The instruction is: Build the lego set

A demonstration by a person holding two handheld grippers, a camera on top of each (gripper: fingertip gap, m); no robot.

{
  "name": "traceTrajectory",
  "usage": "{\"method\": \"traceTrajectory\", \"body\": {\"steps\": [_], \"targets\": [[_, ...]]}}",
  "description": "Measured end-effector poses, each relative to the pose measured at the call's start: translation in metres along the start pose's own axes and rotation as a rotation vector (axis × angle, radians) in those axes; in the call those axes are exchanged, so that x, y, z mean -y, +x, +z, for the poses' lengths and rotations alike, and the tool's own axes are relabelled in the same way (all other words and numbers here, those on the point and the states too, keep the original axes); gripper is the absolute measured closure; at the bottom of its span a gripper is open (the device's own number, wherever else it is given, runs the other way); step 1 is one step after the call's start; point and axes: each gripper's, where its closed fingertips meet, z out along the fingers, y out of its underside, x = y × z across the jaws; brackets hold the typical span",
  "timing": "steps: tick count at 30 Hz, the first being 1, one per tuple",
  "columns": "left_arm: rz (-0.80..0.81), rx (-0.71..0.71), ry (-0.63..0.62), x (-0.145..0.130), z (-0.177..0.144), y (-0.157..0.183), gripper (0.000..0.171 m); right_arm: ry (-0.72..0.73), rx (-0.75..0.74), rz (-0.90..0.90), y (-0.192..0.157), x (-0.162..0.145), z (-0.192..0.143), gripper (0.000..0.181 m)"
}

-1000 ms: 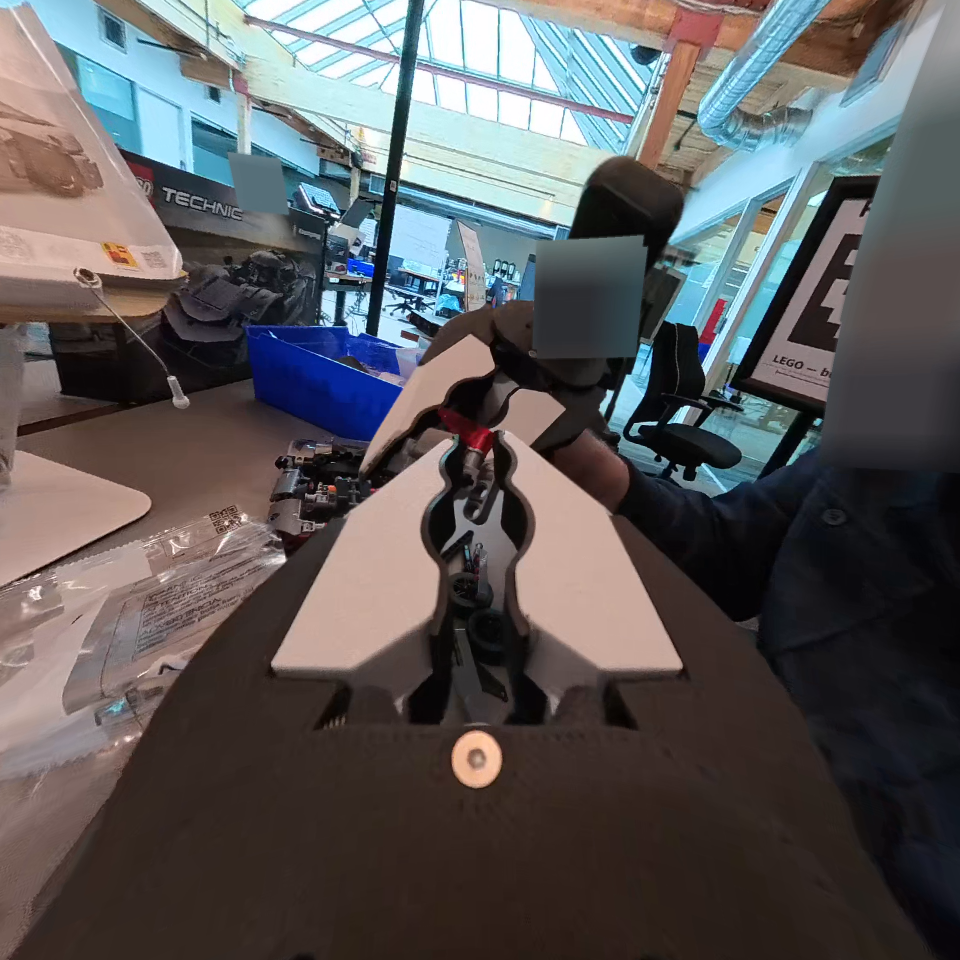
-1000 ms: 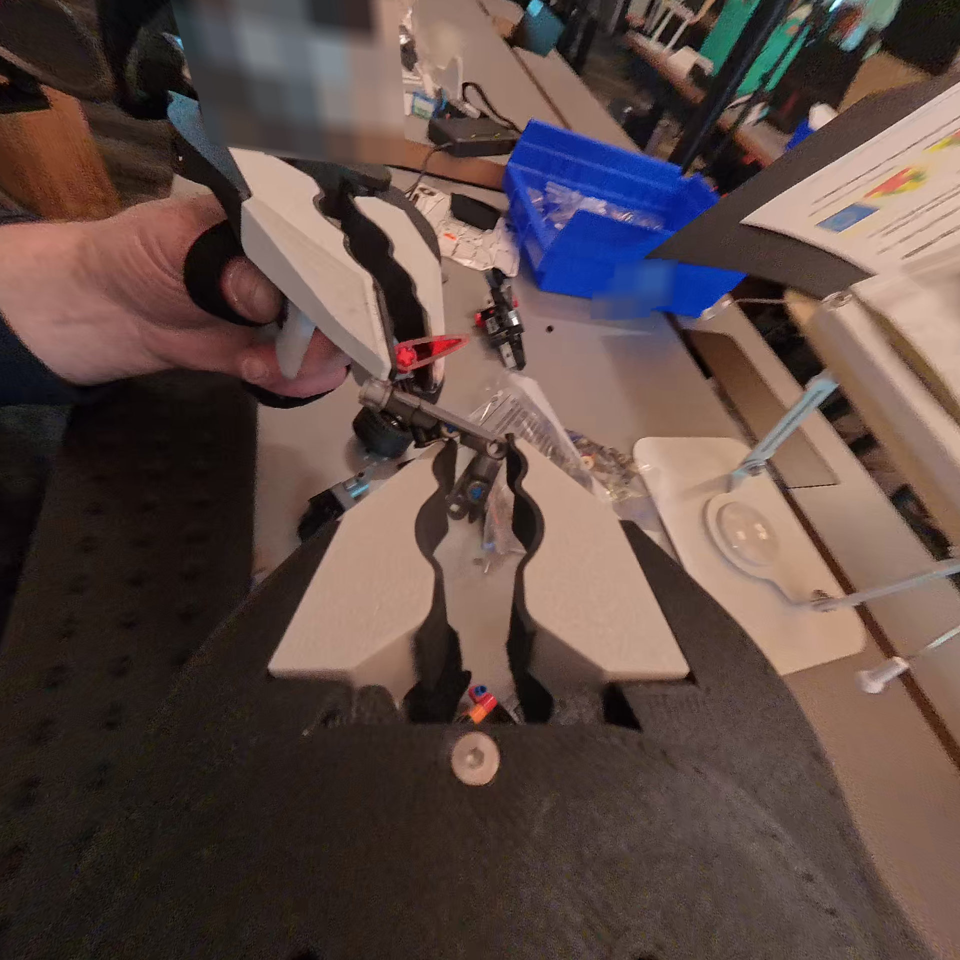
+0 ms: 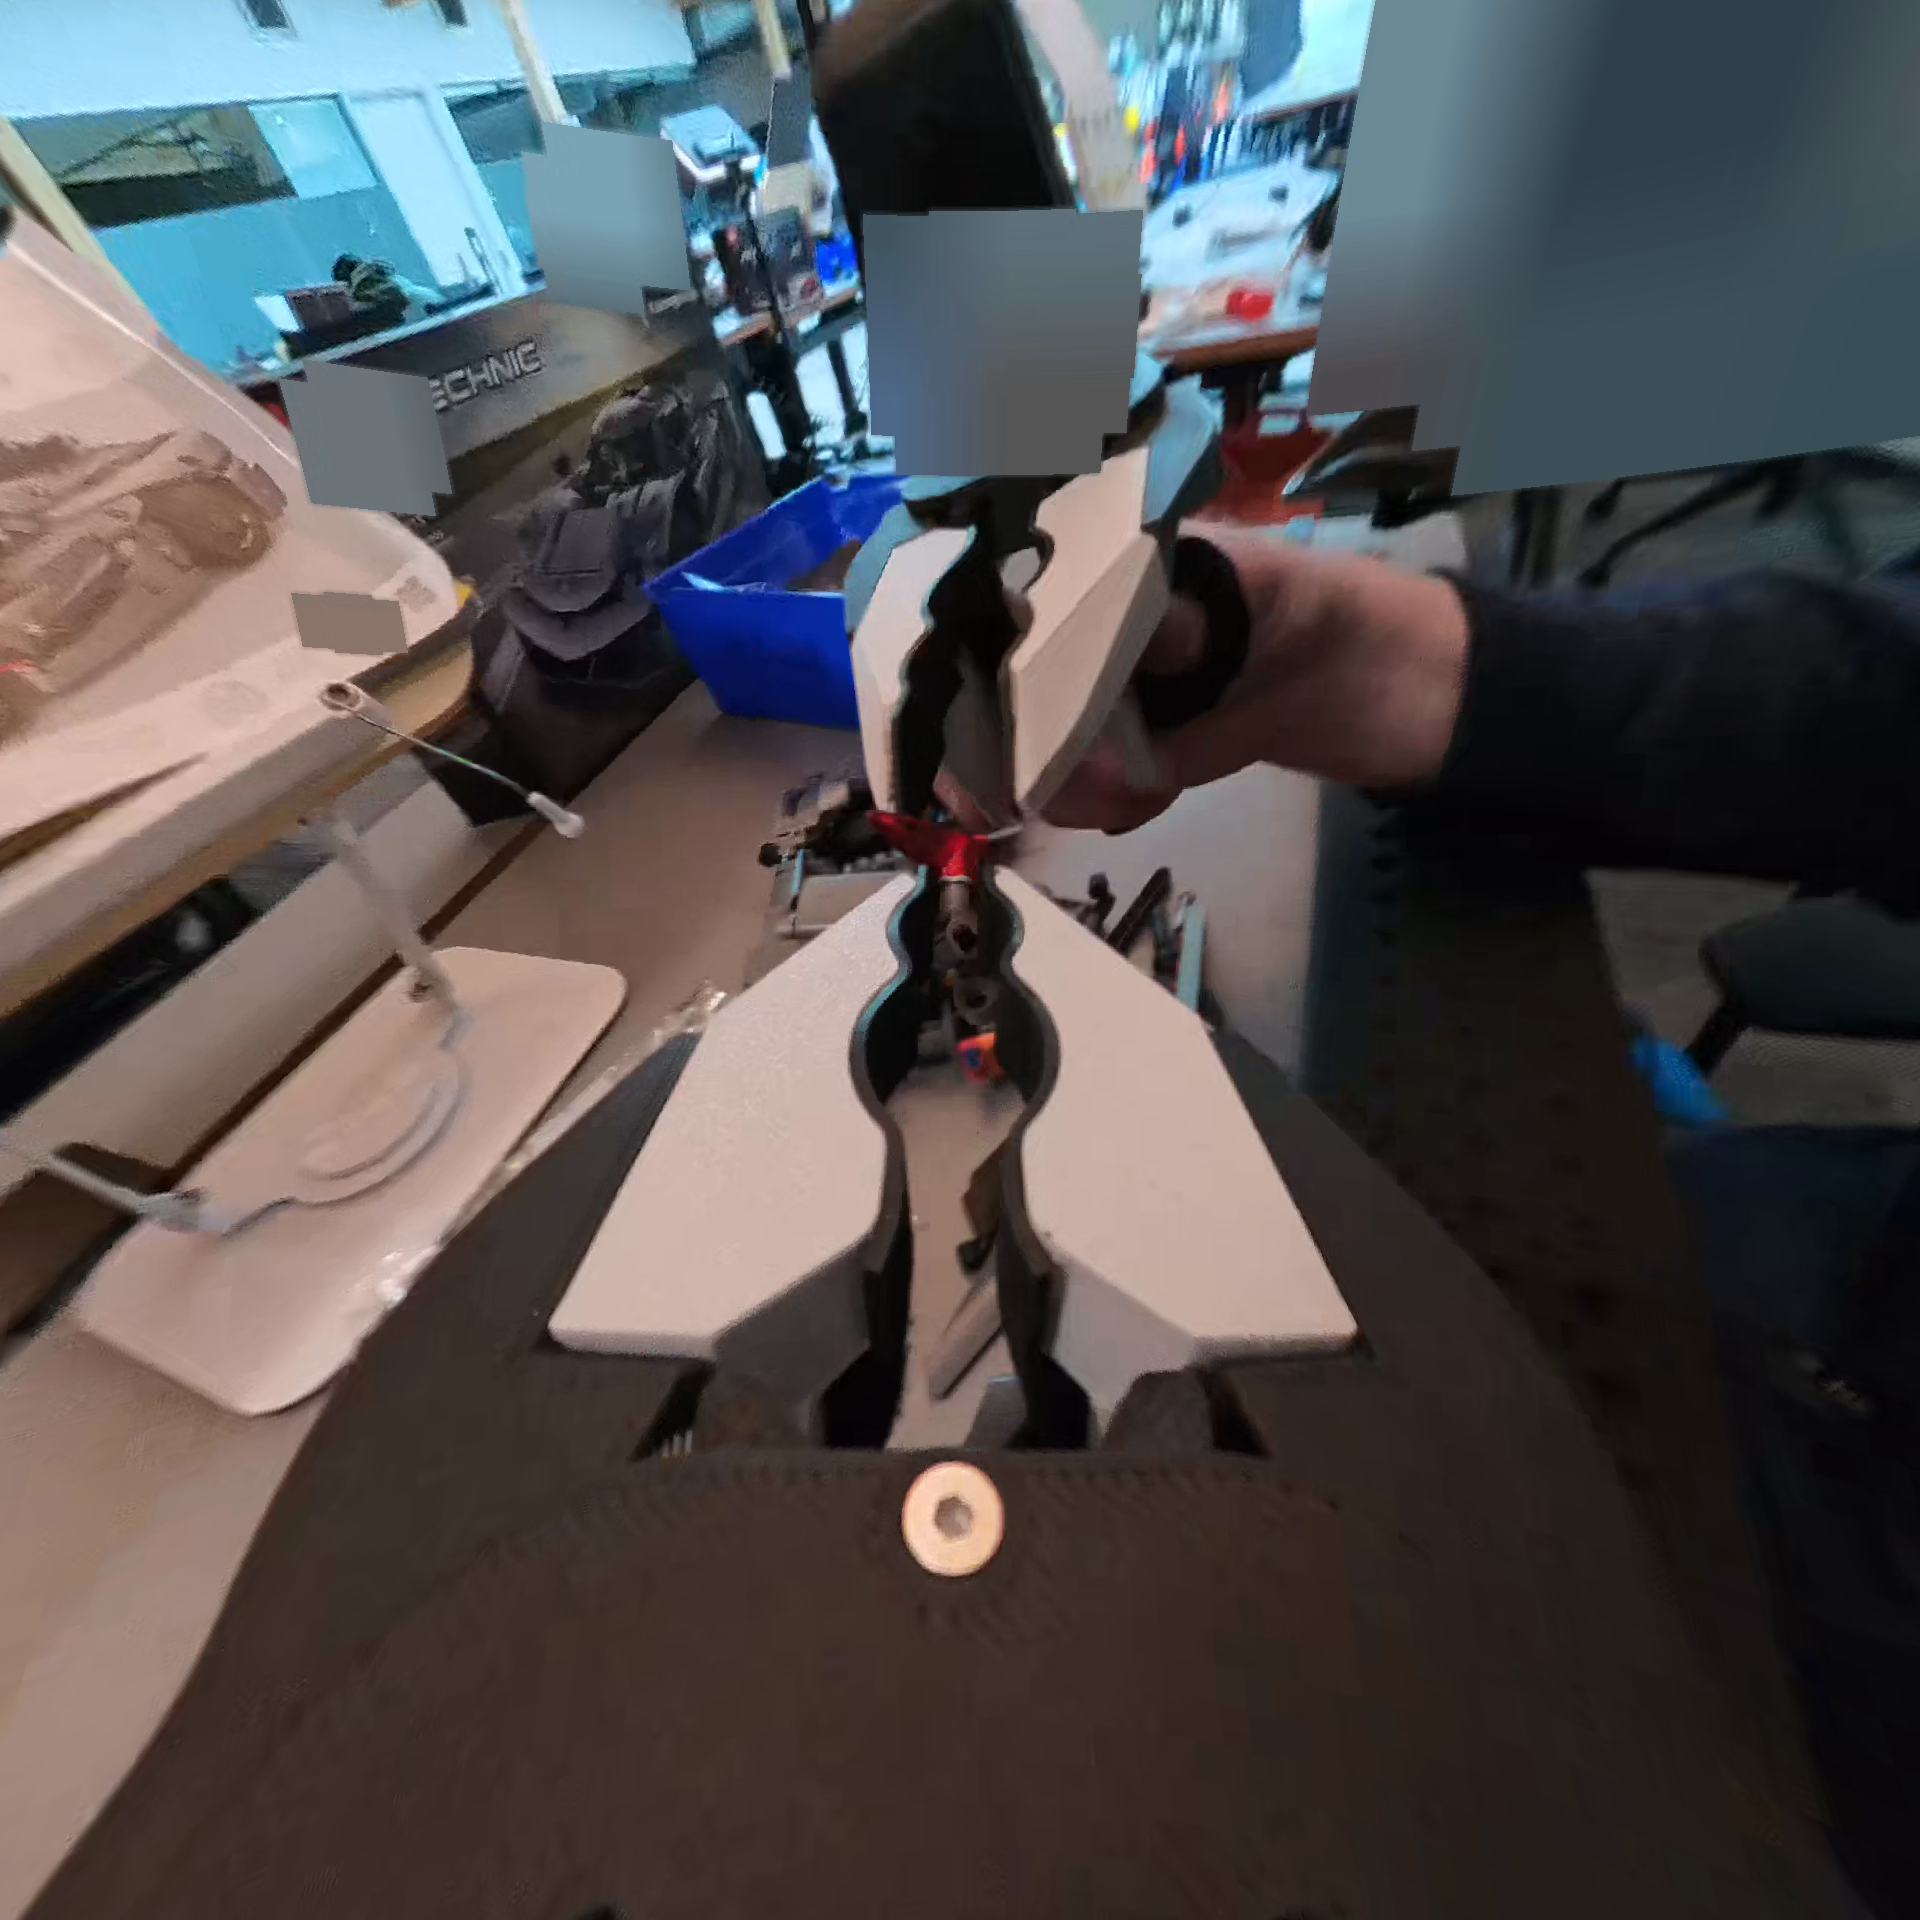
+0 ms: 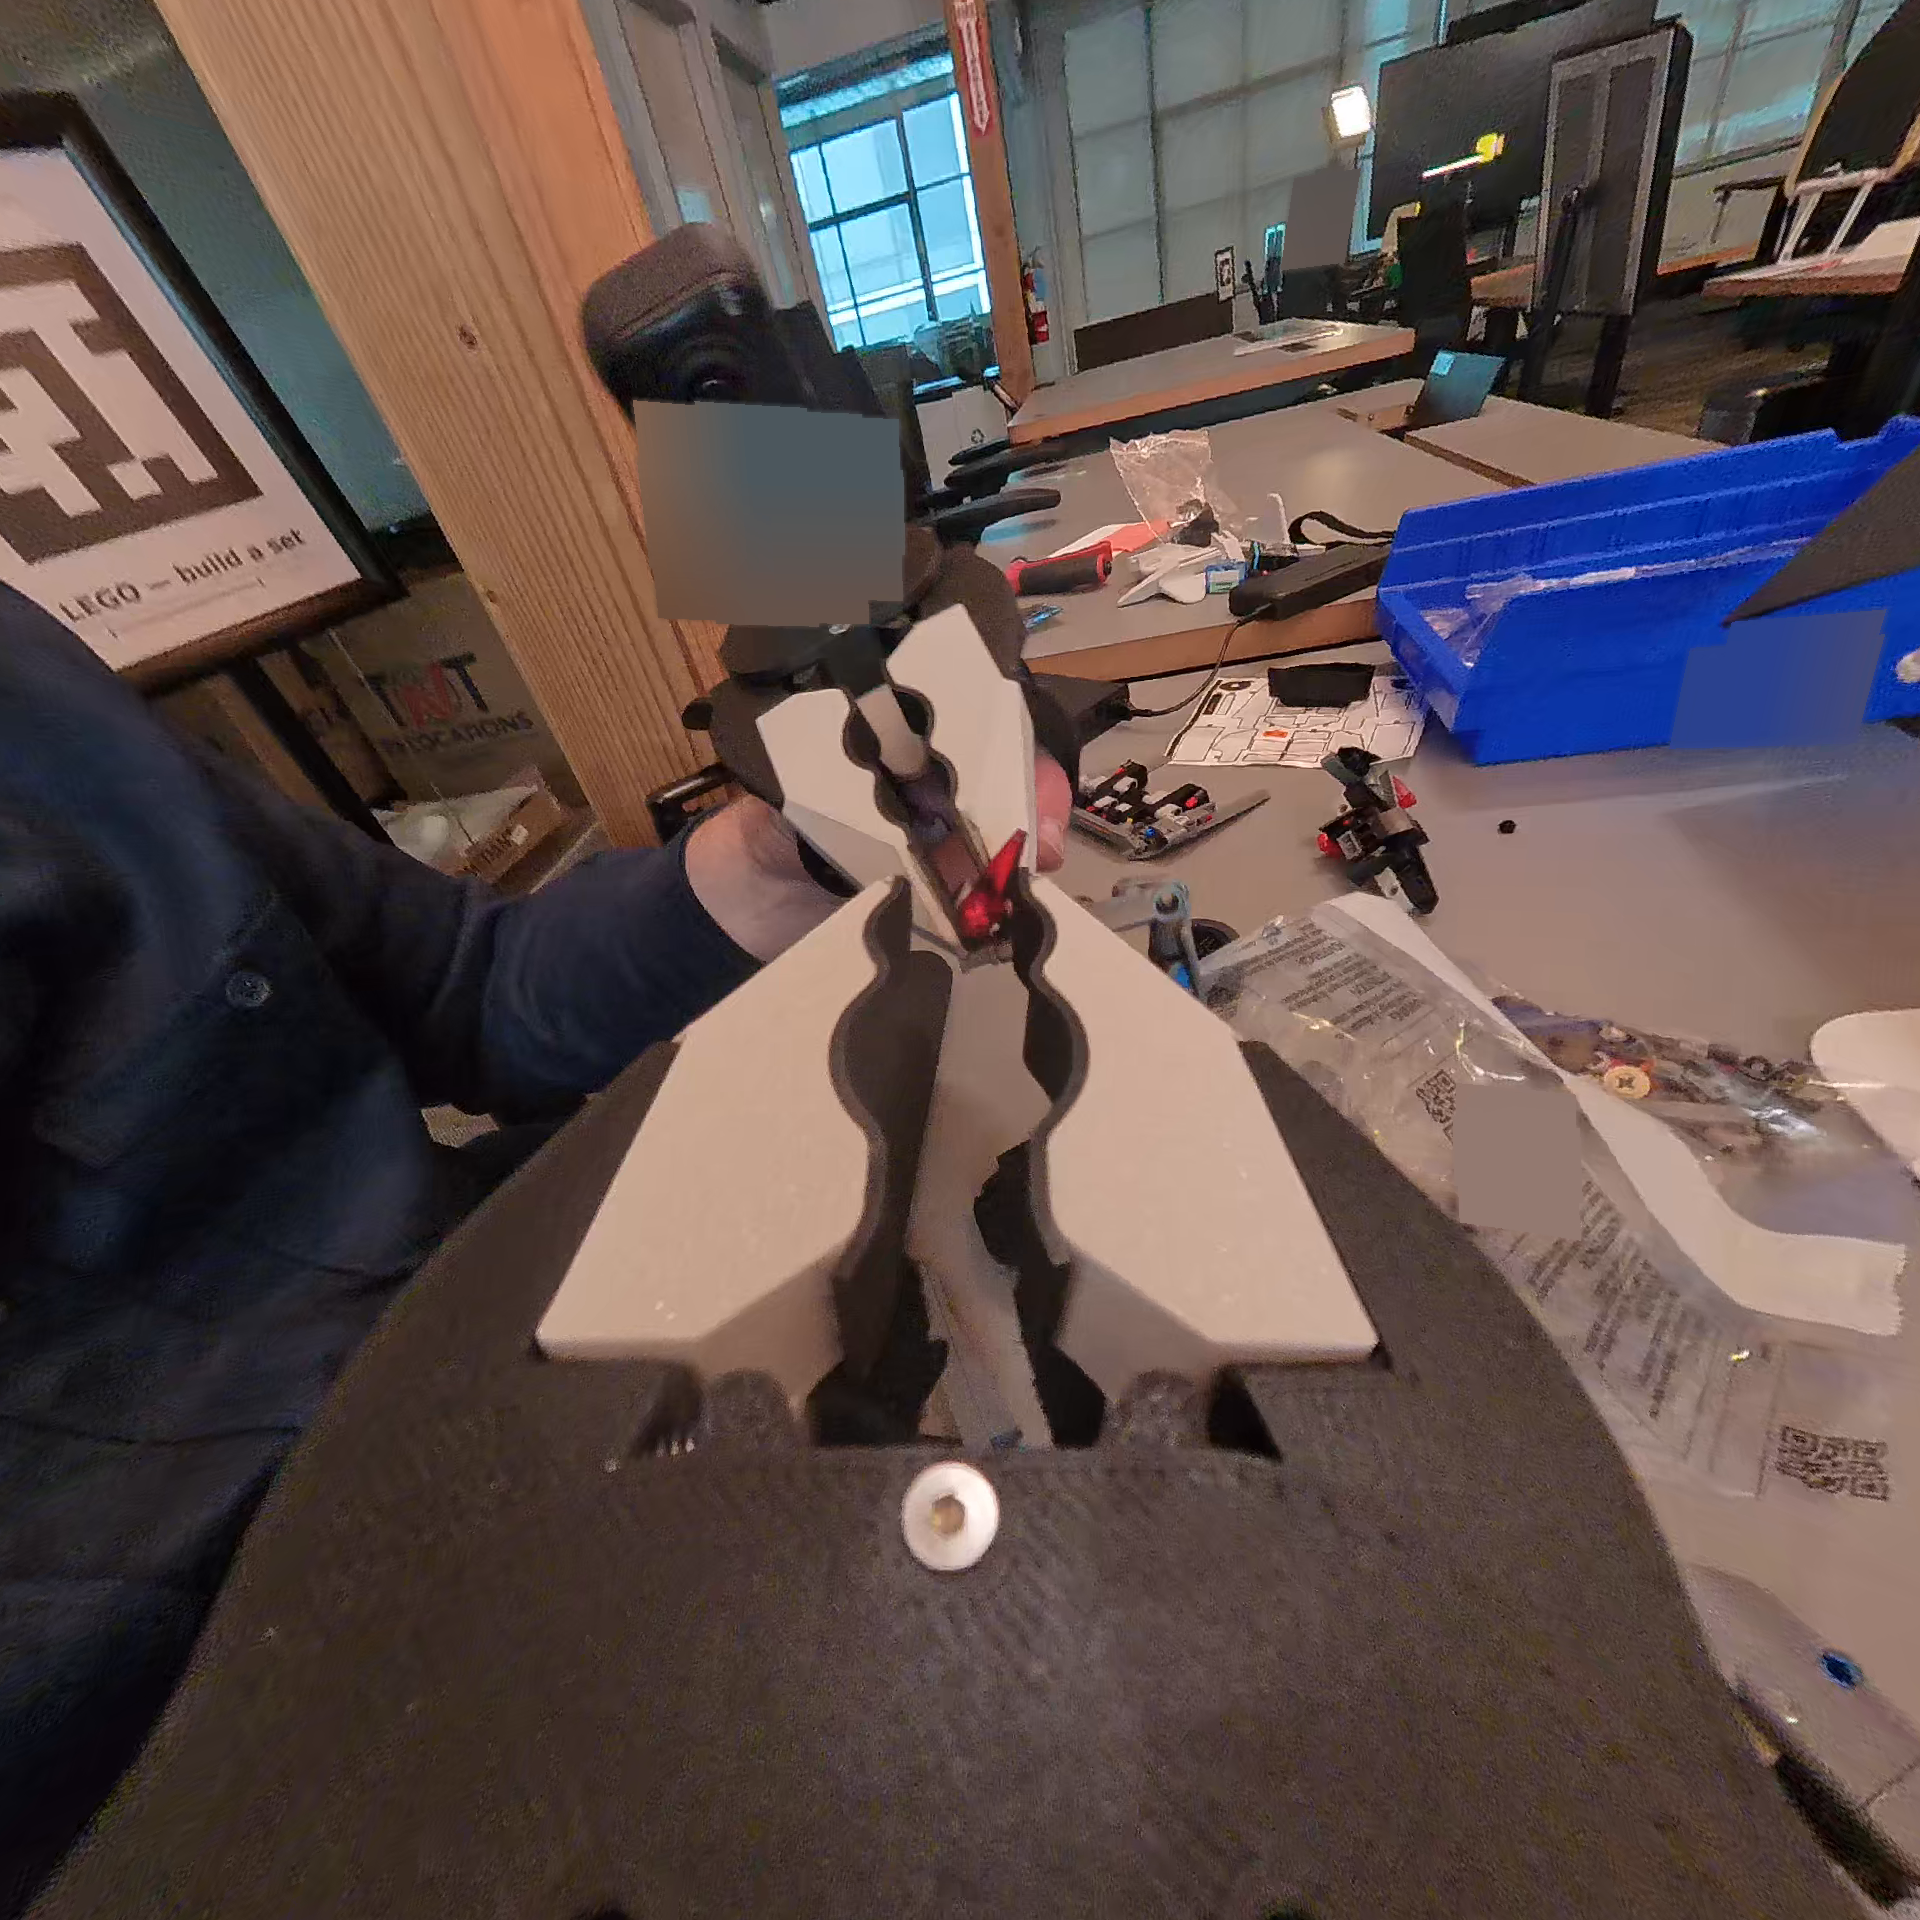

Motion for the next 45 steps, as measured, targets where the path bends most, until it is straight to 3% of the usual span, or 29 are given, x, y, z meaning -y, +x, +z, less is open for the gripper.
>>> {"method": "traceTrajectory", "body": {"steps": [2,3,5,9,20,30,32,34,36,41,45], "targets": [[0.066,0.028,0.002,0.005,-0.002,0.0,0.167,-0.002,0.002,0.04,0.003,-0.001,-0.002,0.175],[0.103,0.034,-0.007,0.006,-0.002,0.002,0.167,-0.005,-0.018,0.059,0.007,-0.002,-0.002,0.164],[0.214,0.091,-0.088,0.0,-0.001,-0.001,0.167,-0.009,-0.008,0.062,0.006,-0.004,-0.001,0.163],[0.343,0.142,-0.158,0.0,0.004,-0.001,0.167,-0.016,0.001,0.048,0.003,-0.004,0.001,0.172],[0.484,0.168,-0.232,-0.005,0.008,0.006,0.167,-0.108,-0.009,-0.061,-0.002,-0.015,-0.008,0.177],[0.402,0.048,-0.187,-0.006,0.013,0.021,0.167,-0.179,0.011,-0.143,-0.011,-0.024,-0.021,0.177],[0.339,0.084,-0.179,-0.003,-0.003,0.006,0.167,-0.149,-0.048,-0.14,0.002,-0.019,-0.047,0.178],[0.242,0.081,-0.066,0.013,-0.031,-0.006,0.168,-0.14,-0.045,-0.136,0.001,-0.016,-0.065,0.179],[0.233,0.055,-0.146,-0.004,-0.023,-0.006,0.168,-0.257,-0.076,-0.15,0.007,-0.032,-0.058,0.178],[0.135,-0.084,-0.139,-0.029,0.01,0.012,0.168,-0.565,-0.165,-0.133,0.032,-0.103,-0.047,0.175],[0.12,-0.11,-0.161,-0.042,0.024,0.015,0.168,-0.652,-0.164,-0.054,0.038,-0.124,-0.048,0.16]]}}
